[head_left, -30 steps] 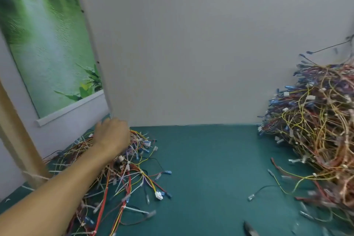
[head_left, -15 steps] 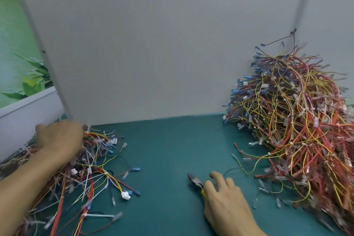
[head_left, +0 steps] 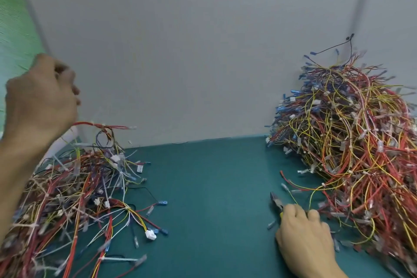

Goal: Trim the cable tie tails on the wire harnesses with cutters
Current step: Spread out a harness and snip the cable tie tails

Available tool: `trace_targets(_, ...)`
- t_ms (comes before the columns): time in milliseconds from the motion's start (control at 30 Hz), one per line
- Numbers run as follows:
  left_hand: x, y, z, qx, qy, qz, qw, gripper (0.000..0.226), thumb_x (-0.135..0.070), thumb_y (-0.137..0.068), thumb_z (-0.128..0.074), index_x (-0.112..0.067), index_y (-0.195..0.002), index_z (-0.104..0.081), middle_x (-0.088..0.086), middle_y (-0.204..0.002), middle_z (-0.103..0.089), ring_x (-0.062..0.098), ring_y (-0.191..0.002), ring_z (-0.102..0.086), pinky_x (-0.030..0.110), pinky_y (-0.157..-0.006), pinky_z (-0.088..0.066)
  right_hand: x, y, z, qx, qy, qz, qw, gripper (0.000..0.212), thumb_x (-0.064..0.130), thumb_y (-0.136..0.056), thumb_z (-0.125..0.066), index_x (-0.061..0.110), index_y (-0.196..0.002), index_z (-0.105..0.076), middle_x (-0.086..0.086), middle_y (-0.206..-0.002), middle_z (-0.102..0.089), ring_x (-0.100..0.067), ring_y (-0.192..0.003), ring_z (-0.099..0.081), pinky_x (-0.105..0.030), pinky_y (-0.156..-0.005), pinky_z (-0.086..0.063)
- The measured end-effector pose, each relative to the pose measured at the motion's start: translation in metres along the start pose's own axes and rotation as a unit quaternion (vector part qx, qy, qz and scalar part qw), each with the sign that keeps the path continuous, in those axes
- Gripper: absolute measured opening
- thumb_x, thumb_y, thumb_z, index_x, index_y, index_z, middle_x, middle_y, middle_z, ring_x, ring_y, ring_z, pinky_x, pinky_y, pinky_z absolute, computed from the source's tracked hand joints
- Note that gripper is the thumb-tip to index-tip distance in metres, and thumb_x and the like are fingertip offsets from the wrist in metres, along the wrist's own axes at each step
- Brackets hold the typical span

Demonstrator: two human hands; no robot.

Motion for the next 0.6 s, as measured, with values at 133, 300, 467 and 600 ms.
trace_targets(133, -0.029, 0.073, -0.038, 0.219, 0.098, 0.142, 0.960, 0.017, -0.025, -0.095, -0.056, -0.024, -0.081, -0.064, 0.004, -0.067, -0.063, 0.014, -0.041, -0.059, 0.027, -0.036, -0.046, -0.002, -0.002, -0.003, 0.003, 0.006, 0.003, 1.000, 0.017, 0.028, -0.093, -0.028, 0.024, -0.108, -0.036, 0.006, -0.129, -0.047, -0.021, -0.117, -0.041, -0.032, -0.087, -0.039)
trace_targets(300, -0.007, 0.145, -0.069, 0.329, 0.104, 0.247, 0.906, 0.027, -0.026, -0.096, -0.054, -0.006, -0.086, -0.069, 0.010, -0.076, -0.064, 0.018, -0.063, -0.056, 0.027, -0.054, -0.047, 0.000, 0.000, -0.001, -0.013, -0.007, 0.017, 1.000, 0.015, 0.033, -0.094, -0.026, 0.027, -0.103, -0.035, 0.009, -0.128, -0.047, -0.020, -0.117, -0.043, -0.032, -0.087, -0.040)
trace_targets(467, 0.015, 0.140, -0.062, 0.234, -0.125, 0.128, 0.956, 0.015, -0.038, -0.087, -0.066, -0.026, -0.083, -0.058, -0.005, -0.083, -0.064, 0.011, -0.072, -0.057, 0.034, -0.071, -0.049, 0.005, 0.003, 0.003, -0.021, 0.017, 0.016, 1.000, 0.019, 0.038, -0.092, -0.029, 0.028, -0.106, -0.036, 0.012, -0.123, -0.047, -0.017, -0.117, -0.044, -0.028, -0.088, -0.040)
trace_targets(600, 0.020, 0.150, -0.074, 0.329, -0.343, 0.102, 0.874, 0.050, -0.068, -0.071, -0.066, -0.021, -0.068, -0.049, -0.007, -0.066, -0.056, 0.013, -0.060, -0.053, 0.026, -0.056, -0.043, 0.007, 0.004, 0.006, -0.030, 0.009, 0.021, 0.999, 0.018, 0.037, -0.094, -0.027, 0.028, -0.106, -0.036, 0.012, -0.123, -0.046, -0.016, -0.116, -0.043, -0.027, -0.088, -0.039)
Point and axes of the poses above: each hand's wrist, its own y-axis away from the middle knuckle, its own z-axis out of the back of the hand, x = y × z, the point moved 4 cm from there along -y, towards the middle knuckle
